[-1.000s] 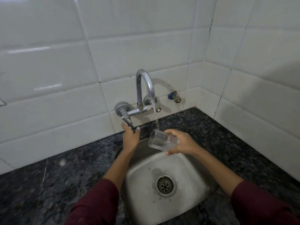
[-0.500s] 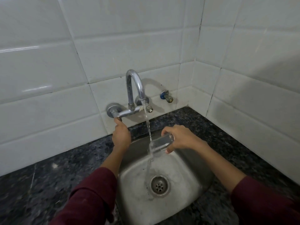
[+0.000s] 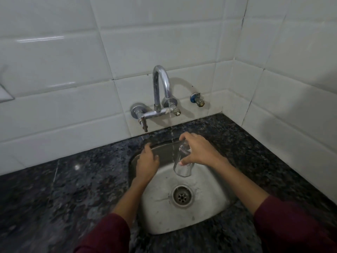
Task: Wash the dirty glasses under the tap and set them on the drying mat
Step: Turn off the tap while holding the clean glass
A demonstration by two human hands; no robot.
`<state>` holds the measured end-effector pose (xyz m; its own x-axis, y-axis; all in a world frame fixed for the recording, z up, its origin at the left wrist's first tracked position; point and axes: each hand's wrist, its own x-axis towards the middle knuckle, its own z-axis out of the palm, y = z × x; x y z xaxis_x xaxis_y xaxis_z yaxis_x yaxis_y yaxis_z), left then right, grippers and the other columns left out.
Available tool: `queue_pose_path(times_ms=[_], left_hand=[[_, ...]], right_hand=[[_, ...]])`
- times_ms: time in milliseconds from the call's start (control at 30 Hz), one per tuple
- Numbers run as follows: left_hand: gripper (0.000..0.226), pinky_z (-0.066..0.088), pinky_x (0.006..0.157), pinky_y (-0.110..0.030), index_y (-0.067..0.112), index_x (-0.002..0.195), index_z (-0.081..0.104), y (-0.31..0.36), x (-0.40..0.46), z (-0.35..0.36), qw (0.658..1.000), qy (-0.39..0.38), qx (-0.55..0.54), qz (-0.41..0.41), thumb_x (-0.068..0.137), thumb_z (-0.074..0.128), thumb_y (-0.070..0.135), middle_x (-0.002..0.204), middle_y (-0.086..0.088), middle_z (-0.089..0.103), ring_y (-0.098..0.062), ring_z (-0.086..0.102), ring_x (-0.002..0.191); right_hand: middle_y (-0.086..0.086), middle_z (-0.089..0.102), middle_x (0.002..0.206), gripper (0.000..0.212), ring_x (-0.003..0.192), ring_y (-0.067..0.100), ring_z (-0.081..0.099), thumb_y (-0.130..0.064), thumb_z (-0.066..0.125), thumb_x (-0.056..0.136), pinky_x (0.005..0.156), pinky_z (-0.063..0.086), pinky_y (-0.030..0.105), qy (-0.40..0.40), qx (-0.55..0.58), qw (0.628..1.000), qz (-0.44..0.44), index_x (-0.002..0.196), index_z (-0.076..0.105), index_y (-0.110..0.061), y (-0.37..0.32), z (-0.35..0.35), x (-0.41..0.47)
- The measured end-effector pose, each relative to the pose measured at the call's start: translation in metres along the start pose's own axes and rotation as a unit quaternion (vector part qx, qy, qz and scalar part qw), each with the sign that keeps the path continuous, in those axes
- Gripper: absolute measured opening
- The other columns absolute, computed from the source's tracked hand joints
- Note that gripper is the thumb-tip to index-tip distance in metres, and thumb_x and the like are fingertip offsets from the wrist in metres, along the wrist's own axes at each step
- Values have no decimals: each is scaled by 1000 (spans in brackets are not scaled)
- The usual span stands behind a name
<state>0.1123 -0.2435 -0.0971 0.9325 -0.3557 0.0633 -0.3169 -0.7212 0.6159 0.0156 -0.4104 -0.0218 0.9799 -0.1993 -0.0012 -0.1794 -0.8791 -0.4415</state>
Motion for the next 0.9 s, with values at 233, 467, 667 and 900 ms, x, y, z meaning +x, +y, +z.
queue_pose_path(times_ms=[233, 467, 667, 900], left_hand=[[47, 48, 92, -42, 9, 134, 43, -24, -22, -7, 999, 16, -30, -3, 90, 56, 17, 130, -15, 56, -32, 59, 110], [40, 46, 92, -38, 8, 127, 50, -51, -47, -39, 998, 34, -50, -21, 88, 56, 16, 123, -14, 62, -32, 59, 110], [40, 46, 93, -36, 8, 132, 48, -134, -79, -123, 993, 74, -29, -83, 94, 52, 20, 131, -11, 57, -27, 57, 112], [41, 40, 97, -34, 6, 130, 51, -285, -149, -223, 955, 150, 23, -256, 92, 53, 19, 130, -15, 56, -29, 53, 119]], right_hand=[[0, 53, 113, 73, 105, 19, 48, -40, 86, 55, 74, 36, 29, 10, 20, 1000, -20, 111, 42, -23, -15, 27, -1], [4, 54, 114, 71, 108, 24, 46, -36, 85, 55, 84, 41, 33, 27, 2, 998, -60, 113, 46, -20, -54, 36, 9], [8, 60, 110, 67, 105, 29, 53, -34, 87, 53, 83, 41, 34, 32, 54, 986, -157, 109, 53, -18, -149, 64, 42], [6, 59, 116, 66, 108, 28, 51, -32, 86, 58, 84, 39, 33, -37, 91, 950, -298, 113, 52, -20, -326, 143, 84]])
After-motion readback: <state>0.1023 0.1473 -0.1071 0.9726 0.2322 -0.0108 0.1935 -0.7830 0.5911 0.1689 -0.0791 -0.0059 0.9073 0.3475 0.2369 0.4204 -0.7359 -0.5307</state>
